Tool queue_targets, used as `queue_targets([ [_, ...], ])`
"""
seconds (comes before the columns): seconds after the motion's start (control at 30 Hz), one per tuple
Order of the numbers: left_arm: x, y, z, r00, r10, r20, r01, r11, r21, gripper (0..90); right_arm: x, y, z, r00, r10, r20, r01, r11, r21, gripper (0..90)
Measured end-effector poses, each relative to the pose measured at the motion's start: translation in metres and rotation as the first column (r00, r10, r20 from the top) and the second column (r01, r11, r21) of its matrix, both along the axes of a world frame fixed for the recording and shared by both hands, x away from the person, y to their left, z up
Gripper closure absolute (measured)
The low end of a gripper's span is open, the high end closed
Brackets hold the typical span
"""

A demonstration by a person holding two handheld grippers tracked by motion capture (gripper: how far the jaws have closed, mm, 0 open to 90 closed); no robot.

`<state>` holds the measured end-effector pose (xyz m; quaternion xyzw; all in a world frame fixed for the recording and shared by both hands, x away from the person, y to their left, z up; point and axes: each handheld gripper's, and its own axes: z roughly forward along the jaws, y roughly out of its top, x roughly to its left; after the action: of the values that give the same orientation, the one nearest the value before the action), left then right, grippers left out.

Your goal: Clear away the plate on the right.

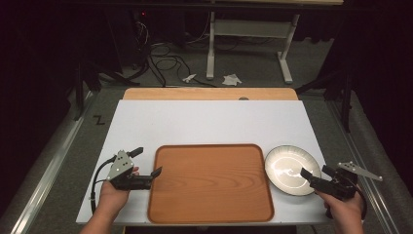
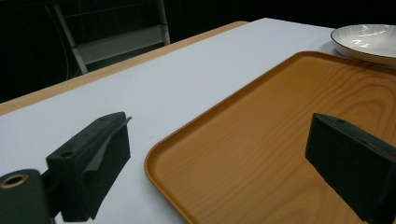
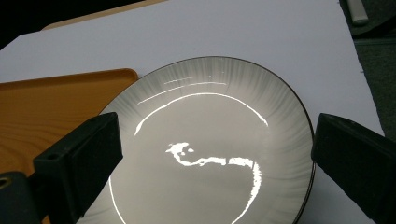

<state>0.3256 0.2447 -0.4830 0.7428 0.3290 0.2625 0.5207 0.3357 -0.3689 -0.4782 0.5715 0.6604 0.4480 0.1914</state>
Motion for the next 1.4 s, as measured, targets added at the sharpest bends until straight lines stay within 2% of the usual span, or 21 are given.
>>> queue_targets([
  [0.43, 0.002, -0.002, -0.001, 0.9999, -0.01, -0.001, 0.01, 0.9999, 0.0, 7.2, -0.001, -0.013, -0.008, 0.9957, -0.047, -0.08, 0.054, 0.9949, 0.085, 3.6],
  [0.6, 0.001, -0.003, 0.0, 0.9999, -0.013, -0.001, 0.013, 0.9999, -0.001, 7.2, -0.002, -0.018, -0.013, 0.9906, -0.048, -0.128, 0.067, 0.9859, 0.153, 6.8],
  [0.77, 0.002, -0.002, -0.001, 0.9999, -0.013, -0.002, 0.013, 0.9999, -0.002, 7.2, -0.003, -0.021, -0.017, 0.9837, -0.057, -0.17, 0.089, 0.9782, 0.188, 14.5],
  [0.97, 0.002, -0.002, -0.001, 0.9999, -0.014, -0.002, 0.014, 0.9999, -0.003, 7.2, -0.003, -0.026, -0.021, 0.9725, -0.069, -0.222, 0.121, 0.9659, 0.229, 19.4],
  [1.2, 0.002, -0.003, -0.001, 0.9999, -0.013, -0.002, 0.013, 0.9999, -0.002, 7.2, -0.002, -0.029, -0.025, 0.9665, -0.074, -0.246, 0.139, 0.9564, 0.257, 27.1],
  [1.27, 0.002, -0.003, -0.001, 0.9999, -0.013, -0.002, 0.013, 0.9999, -0.002, 7.2, -0.002, -0.031, -0.025, 0.962, -0.074, -0.263, 0.147, 0.9511, 0.271, 28.6],
  [1.4, 0.001, -0.003, -0.001, 0.9999, -0.016, -0.004, 0.016, 0.9999, -0.002, 7.2, -0.003, -0.034, -0.027, 0.9598, -0.076, -0.27, 0.156, 0.9439, 0.291, 34.0],
])
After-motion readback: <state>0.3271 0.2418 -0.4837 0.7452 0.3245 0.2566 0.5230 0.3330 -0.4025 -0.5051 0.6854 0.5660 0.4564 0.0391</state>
